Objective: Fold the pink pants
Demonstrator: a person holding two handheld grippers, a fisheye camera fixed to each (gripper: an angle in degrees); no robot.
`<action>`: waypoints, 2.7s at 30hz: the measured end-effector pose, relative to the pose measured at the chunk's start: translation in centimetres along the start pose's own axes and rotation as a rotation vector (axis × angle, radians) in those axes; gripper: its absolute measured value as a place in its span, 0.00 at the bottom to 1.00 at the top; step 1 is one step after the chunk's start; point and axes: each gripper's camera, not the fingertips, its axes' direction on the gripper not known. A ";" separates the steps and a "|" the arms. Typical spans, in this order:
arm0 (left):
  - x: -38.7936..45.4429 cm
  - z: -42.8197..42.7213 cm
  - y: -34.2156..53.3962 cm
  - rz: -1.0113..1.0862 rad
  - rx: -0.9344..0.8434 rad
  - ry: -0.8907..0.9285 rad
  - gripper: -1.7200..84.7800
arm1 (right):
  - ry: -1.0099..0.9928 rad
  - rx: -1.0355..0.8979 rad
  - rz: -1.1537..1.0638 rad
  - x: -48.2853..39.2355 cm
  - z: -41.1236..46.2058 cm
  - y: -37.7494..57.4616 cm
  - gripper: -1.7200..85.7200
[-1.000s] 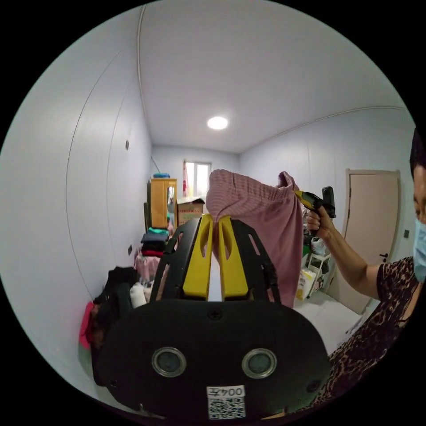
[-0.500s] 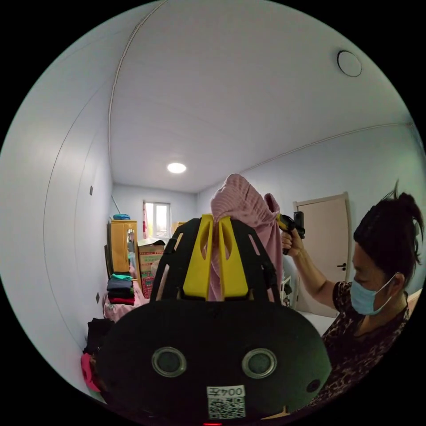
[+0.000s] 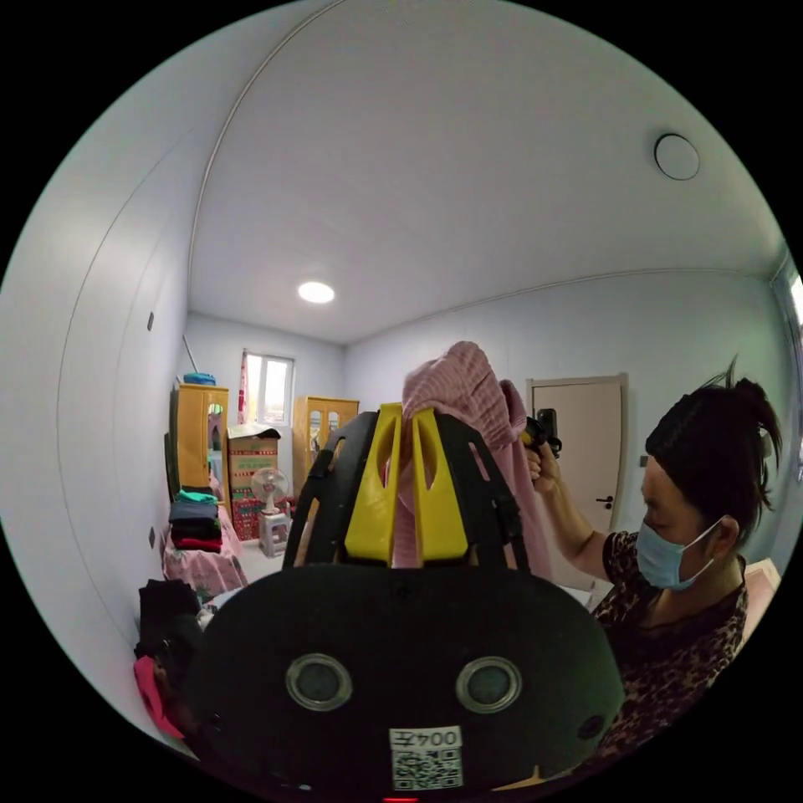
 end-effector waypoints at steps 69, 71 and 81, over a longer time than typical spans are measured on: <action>-75.2 -20.7 62.6 -1.150 -0.745 -0.369 0.16 | -0.174 -0.934 1.410 97.3 23.3 97.9 0.12; -76.8 -21.5 62.7 -1.167 -0.752 -0.355 0.16 | -0.162 -0.936 1.423 98.6 23.0 98.8 0.14; -83.5 -25.6 63.6 -1.238 -0.755 -0.281 0.13 | -0.178 -0.875 1.502 104.7 20.2 102.3 0.12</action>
